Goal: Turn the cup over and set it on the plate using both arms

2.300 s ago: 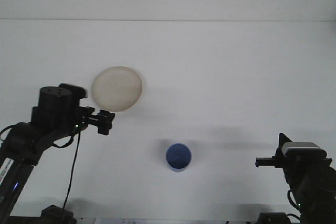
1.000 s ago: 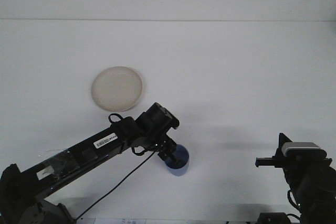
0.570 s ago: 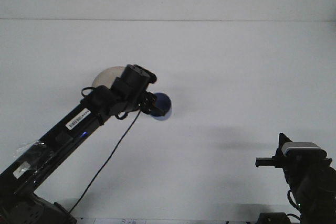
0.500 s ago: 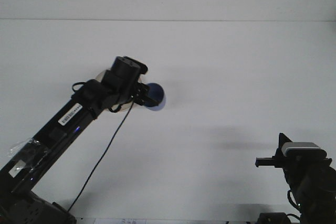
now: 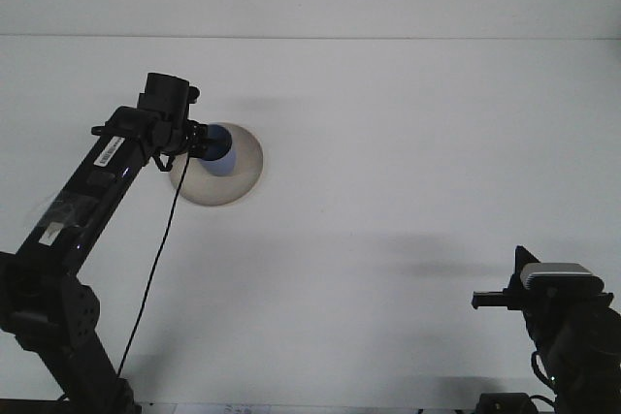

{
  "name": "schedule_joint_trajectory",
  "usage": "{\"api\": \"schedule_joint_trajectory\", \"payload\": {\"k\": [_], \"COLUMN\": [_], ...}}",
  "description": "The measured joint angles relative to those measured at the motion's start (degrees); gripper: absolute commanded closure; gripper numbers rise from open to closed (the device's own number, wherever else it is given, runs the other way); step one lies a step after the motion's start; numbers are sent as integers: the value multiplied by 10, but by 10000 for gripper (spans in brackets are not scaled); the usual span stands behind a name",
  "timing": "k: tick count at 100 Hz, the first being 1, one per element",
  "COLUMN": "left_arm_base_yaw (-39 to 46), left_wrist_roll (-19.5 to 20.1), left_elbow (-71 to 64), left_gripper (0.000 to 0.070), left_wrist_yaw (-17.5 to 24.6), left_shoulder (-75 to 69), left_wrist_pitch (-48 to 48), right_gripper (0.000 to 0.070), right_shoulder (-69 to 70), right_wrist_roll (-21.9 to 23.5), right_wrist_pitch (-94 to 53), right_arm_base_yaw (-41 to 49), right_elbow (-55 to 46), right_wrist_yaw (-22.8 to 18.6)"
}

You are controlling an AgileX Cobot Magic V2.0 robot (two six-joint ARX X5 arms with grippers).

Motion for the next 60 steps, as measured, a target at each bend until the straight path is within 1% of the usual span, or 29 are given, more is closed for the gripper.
{"api": "schedule_joint_trajectory", "payload": {"k": [11, 15, 18, 21, 33, 35, 37, 41, 50, 60], "left_arm_base_yaw": [9, 11, 11, 11, 10, 10, 10, 10, 11, 11], "left_wrist_roll": [0, 0, 0, 0, 0, 0, 0, 0, 0, -4], "left_elbow": [0, 0, 0, 0, 0, 1, 1, 4, 28, 49], "left_gripper": [679, 645, 590, 518, 172, 130, 102, 70, 73, 73], "left_wrist_yaw": [0, 0, 0, 0, 0, 0, 0, 0, 0, 0], "left_shoulder": [17, 19, 19, 19, 19, 19, 19, 19, 20, 12], "left_wrist_pitch": [2, 5, 4, 4, 4, 3, 2, -4, -22, -5], "right_gripper": [700, 700, 700, 700, 700, 700, 700, 700, 700, 700], "right_shoulder": [0, 0, 0, 0, 0, 0, 0, 0, 0, 0], "right_wrist_roll": [0, 0, 0, 0, 0, 0, 0, 0, 0, 0], "right_wrist_pitch": [0, 0, 0, 0, 0, 0, 0, 0, 0, 0], "right_arm_base_yaw": [0, 0, 0, 0, 0, 0, 0, 0, 0, 0], "right_elbow": [0, 0, 0, 0, 0, 0, 0, 0, 0, 0], "right_wrist_yaw": [0, 0, 0, 0, 0, 0, 0, 0, 0, 0]}}
